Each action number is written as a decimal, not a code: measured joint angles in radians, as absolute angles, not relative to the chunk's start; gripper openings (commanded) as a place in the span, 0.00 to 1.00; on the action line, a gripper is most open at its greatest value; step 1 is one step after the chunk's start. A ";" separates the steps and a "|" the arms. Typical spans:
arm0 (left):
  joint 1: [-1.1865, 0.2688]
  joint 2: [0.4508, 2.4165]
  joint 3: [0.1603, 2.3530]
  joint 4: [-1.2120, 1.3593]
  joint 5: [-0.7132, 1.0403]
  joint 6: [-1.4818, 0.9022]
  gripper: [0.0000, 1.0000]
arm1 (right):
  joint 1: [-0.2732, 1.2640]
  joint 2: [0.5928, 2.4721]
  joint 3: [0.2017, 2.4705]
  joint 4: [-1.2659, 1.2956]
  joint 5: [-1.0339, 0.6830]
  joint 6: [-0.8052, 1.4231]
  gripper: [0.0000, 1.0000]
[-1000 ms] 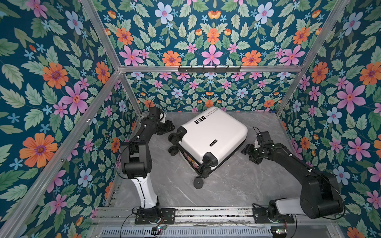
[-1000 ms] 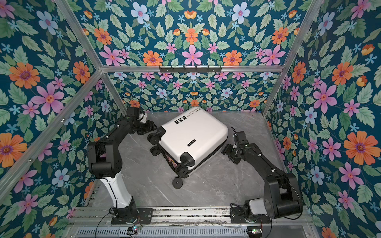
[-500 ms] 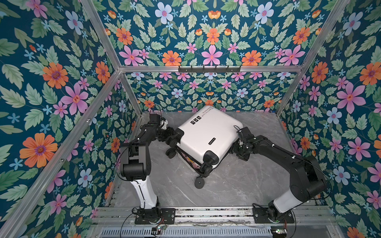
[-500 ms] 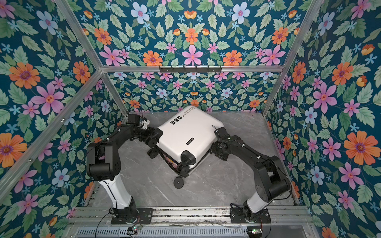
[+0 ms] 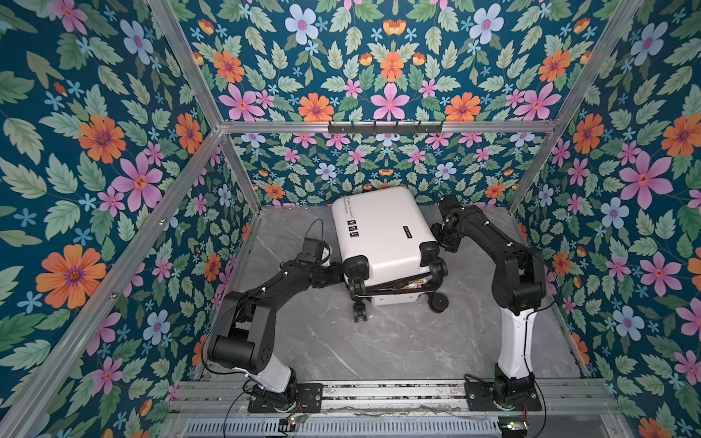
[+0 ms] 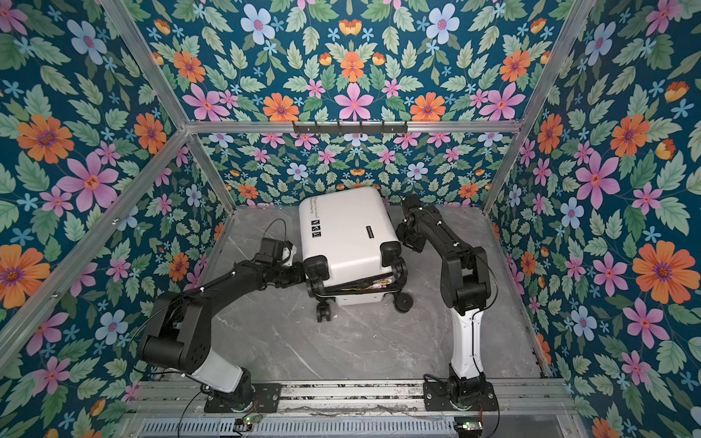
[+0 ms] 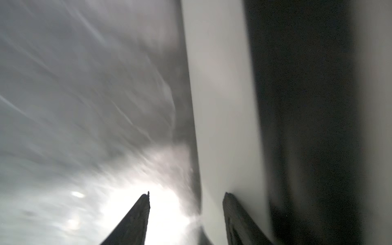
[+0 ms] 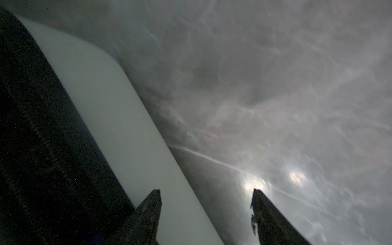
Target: Pack the luggage
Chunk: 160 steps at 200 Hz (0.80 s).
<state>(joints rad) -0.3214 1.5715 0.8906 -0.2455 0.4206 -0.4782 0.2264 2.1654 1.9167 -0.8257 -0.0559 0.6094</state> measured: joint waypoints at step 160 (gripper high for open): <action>-0.192 1.354 0.857 -0.145 0.451 -0.597 0.64 | 0.029 1.344 1.193 -0.616 -0.423 0.413 0.86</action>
<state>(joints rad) -0.1925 1.3537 0.8570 -0.1448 0.4515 -0.5972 0.0288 1.3441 1.1927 -0.6163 -0.4232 0.4133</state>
